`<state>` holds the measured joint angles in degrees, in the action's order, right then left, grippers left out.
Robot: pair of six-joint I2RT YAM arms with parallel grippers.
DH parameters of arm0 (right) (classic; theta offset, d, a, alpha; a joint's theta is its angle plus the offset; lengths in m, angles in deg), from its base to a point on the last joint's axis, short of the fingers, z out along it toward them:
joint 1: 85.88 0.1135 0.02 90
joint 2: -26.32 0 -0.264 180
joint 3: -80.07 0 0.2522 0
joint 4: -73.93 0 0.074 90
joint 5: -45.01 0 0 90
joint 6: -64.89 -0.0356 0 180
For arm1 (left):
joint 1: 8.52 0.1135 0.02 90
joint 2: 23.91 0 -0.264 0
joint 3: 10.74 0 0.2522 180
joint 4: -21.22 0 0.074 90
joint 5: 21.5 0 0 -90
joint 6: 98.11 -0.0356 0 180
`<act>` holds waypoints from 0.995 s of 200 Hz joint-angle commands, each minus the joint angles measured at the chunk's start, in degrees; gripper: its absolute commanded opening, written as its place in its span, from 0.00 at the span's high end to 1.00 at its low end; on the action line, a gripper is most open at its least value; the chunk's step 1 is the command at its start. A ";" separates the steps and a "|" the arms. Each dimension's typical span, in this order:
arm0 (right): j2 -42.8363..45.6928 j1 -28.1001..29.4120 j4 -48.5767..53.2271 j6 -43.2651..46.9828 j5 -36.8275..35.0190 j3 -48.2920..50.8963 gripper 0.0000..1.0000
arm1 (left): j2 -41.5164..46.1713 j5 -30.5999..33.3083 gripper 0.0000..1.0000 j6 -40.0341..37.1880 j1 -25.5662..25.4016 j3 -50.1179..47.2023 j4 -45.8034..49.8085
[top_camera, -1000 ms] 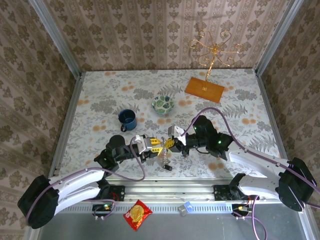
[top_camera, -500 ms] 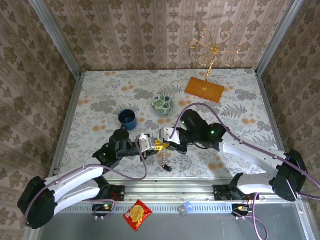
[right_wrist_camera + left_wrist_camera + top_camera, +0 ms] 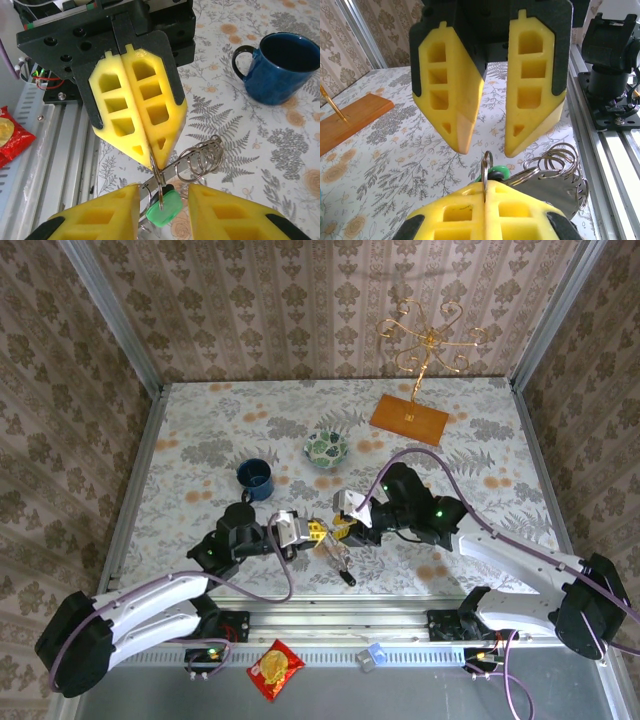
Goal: Put the keys on the keyring
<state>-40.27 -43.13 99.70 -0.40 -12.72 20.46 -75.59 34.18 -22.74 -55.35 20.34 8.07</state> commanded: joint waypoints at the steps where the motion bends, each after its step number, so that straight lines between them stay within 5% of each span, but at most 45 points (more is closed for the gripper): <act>1: 0.67 0.00 -6.01 -4.07 2.86 2.07 0.69 | 0.51 -2.10 1.00 3.40 0.08 -1.38 -8.80; 67: -0.97 0.06 -9.65 -5.70 4.50 3.06 0.76 | -1.38 -1.88 1.00 8.93 -0.02 -5.65 -20.80; 126: -2.58 0.15 -9.74 -5.73 6.64 0.87 1.00 | -2.10 -1.24 1.00 10.42 0.17 -6.51 -24.43; 153: -1.91 0.11 -5.86 -3.58 5.74 -0.75 1.00 | 0.00 1.46 0.75 9.28 0.25 -5.98 -19.20; 199: -3.51 1.86 9.63 5.91 -0.24 -7.85 1.00 | 5.30 2.43 0.74 1.43 0.25 0.07 2.71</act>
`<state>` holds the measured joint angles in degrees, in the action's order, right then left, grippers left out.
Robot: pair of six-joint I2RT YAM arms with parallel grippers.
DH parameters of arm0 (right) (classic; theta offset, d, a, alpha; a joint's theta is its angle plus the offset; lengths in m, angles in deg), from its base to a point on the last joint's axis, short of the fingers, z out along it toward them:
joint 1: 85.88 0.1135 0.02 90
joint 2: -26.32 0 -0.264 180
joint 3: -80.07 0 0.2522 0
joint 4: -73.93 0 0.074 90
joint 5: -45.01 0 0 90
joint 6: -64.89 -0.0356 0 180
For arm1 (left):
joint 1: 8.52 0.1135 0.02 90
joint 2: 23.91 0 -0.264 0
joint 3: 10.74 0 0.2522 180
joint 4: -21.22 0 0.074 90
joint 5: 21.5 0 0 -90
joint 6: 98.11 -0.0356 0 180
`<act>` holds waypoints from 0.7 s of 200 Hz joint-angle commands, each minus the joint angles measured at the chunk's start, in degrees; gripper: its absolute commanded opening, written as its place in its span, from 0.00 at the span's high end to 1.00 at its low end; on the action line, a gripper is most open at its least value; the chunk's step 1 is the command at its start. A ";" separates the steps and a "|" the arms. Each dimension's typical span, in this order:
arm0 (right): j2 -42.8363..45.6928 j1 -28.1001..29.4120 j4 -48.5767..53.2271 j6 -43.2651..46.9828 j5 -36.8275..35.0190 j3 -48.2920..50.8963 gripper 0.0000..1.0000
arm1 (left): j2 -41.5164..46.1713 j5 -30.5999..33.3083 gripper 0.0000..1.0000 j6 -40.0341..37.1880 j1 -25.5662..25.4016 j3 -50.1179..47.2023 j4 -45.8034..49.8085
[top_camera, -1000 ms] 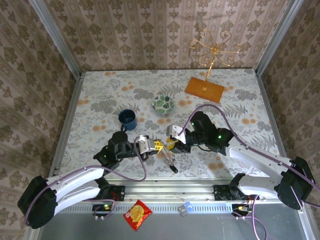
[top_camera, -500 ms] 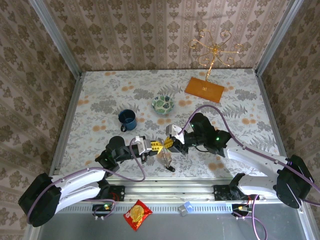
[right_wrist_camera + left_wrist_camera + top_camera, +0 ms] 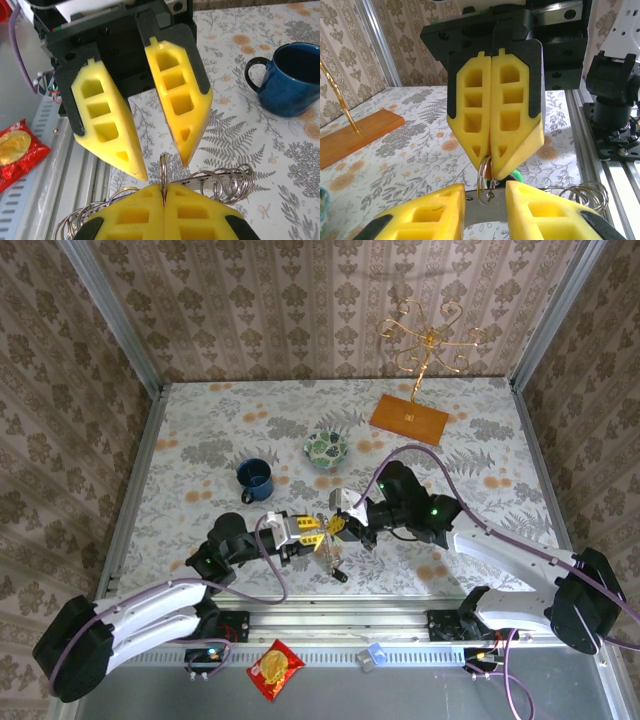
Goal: Put the keys on the keyring
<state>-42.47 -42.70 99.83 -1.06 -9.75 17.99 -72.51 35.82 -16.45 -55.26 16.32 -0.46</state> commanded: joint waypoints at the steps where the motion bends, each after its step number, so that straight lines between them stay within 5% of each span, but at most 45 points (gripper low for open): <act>1: -1.36 1.45 9.84 6.73 -3.36 -5.56 1.00 | 2.20 0.79 0.74 -5.03 0.12 4.23 11.56; 73: -5.61 4.65 21.61 14.76 -8.79 -14.44 1.00 | 1.46 -0.66 0.78 -10.65 0.10 10.50 24.60; 140: -8.19 6.99 22.59 15.98 -10.17 -17.08 1.00 | -1.15 -2.34 0.86 -11.09 0.00 11.97 23.15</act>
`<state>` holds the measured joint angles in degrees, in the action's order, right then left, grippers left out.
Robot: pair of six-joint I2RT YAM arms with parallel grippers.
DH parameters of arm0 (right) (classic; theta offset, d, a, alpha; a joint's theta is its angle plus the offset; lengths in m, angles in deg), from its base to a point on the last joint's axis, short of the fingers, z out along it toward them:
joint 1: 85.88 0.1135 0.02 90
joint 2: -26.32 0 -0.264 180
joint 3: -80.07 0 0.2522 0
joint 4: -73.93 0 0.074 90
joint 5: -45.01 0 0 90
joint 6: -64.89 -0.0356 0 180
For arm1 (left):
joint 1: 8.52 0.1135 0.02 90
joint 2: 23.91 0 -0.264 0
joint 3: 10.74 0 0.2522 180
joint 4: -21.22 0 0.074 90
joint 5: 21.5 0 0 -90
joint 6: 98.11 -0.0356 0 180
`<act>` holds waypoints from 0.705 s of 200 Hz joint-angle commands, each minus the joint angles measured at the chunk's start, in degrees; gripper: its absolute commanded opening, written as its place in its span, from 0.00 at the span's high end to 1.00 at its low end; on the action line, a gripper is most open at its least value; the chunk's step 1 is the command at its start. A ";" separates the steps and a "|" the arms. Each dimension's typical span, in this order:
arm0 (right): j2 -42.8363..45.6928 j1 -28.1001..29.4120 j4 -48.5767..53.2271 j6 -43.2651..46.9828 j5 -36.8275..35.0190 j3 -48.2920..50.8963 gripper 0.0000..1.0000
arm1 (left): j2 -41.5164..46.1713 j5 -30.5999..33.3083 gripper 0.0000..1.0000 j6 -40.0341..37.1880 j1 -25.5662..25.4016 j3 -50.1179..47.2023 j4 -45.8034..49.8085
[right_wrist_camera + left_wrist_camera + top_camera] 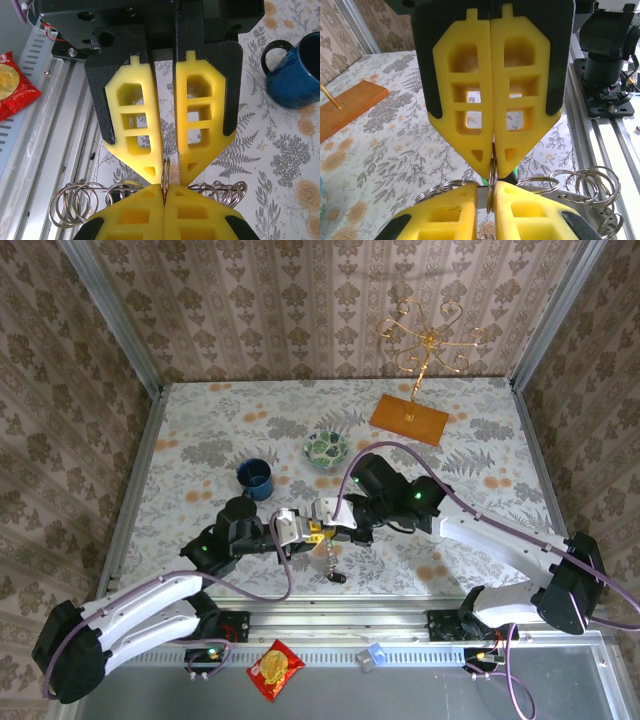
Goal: Put the keys on the keyring
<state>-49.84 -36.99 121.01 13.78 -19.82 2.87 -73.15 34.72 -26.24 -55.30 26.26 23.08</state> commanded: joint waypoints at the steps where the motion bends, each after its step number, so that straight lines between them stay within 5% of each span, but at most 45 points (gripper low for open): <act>1: -0.83 1.34 1.45 1.12 -0.11 -1.95 1.00 | -0.43 -1.22 0.86 -1.30 0.08 2.05 -0.40; 32: -1.09 1.61 1.71 1.10 -0.86 -1.86 1.00 | 0.04 -1.11 0.87 -1.12 0.11 1.98 -0.72; 56: -0.36 1.29 0.19 -0.61 -0.80 -1.00 1.00 | 0.17 -1.60 1.00 -1.12 0.11 1.90 -1.49; 92: 5.42 -2.65 -8.10 -7.19 4.03 5.75 0.76 | 1.01 -1.73 1.00 0.79 0.17 -0.31 -5.72; 141: 7.79 -3.65 -10.85 -10.37 5.15 9.98 0.81 | 1.05 -2.34 1.00 3.02 0.16 -3.09 -11.60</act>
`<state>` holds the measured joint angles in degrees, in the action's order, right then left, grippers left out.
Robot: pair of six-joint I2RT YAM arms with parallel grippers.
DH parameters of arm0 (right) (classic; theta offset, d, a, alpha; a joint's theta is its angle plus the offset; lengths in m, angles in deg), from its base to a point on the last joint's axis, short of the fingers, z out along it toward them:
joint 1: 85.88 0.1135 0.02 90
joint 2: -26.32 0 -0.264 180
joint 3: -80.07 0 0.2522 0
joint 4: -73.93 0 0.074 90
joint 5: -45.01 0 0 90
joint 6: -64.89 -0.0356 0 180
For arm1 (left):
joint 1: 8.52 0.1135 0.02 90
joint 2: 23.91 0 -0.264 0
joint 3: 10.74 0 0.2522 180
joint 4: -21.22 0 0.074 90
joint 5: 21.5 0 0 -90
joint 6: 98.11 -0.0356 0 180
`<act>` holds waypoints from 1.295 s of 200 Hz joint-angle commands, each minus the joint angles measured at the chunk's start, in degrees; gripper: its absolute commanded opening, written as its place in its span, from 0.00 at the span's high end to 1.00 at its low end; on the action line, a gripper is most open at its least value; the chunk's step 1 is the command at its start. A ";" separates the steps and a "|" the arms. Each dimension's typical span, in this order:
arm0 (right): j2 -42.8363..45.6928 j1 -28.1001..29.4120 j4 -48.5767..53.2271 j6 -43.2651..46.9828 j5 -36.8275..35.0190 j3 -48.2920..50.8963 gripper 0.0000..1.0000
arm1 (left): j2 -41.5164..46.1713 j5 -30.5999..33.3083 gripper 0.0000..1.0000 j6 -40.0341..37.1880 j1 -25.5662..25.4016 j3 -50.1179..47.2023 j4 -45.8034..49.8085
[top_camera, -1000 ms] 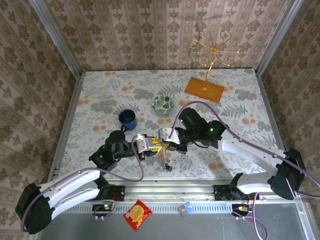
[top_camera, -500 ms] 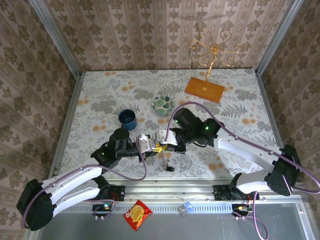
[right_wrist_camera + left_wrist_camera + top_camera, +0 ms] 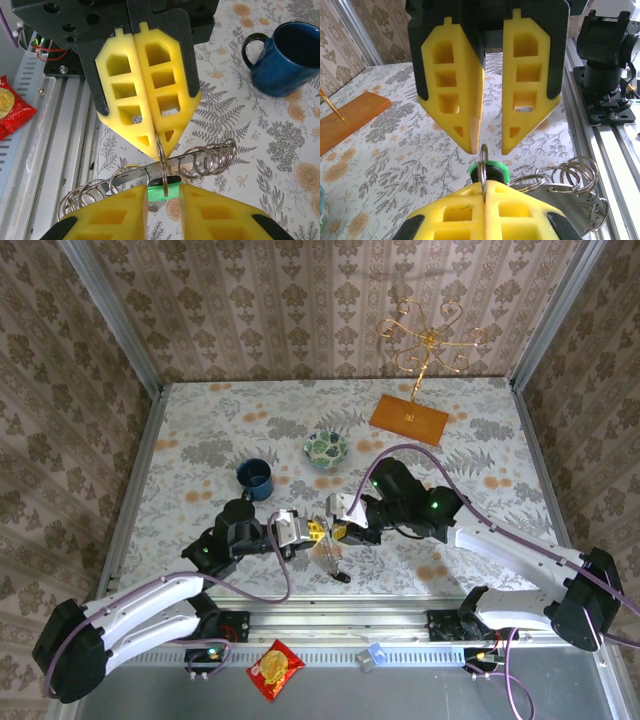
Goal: Put the keys on the keyring
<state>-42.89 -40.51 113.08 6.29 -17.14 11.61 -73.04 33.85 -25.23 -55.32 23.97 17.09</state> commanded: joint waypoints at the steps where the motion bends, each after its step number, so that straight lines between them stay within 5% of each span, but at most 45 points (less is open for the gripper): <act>1: 0.88 -0.12 -2.90 -2.85 2.47 1.25 0.82 | 0.91 -1.47 1.00 2.01 0.20 -0.81 -5.59; 76: -0.04 -0.10 -2.37 -2.57 2.56 0.68 1.00 | 1.50 -1.47 1.00 2.09 0.23 -1.11 -5.38; 154: -1.86 -1.34 -6.18 -5.70 4.13 3.73 1.00 | 0.85 -2.61 1.00 2.62 -0.03 -3.09 -11.55; 188: 2.08 -1.45 -10.55 -6.62 4.48 6.85 0.73 | 0.61 -2.61 1.00 3.39 -0.12 -4.23 -13.45; 259: 2.16 -1.44 -17.44 -9.78 6.95 9.17 0.74 | -1.50 -0.52 1.00 10.00 -0.72 -7.63 -25.02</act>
<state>-40.75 -41.76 99.53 -1.60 -12.61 19.78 -74.00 32.78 -19.09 -55.37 17.43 0.55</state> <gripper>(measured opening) 0.274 0.049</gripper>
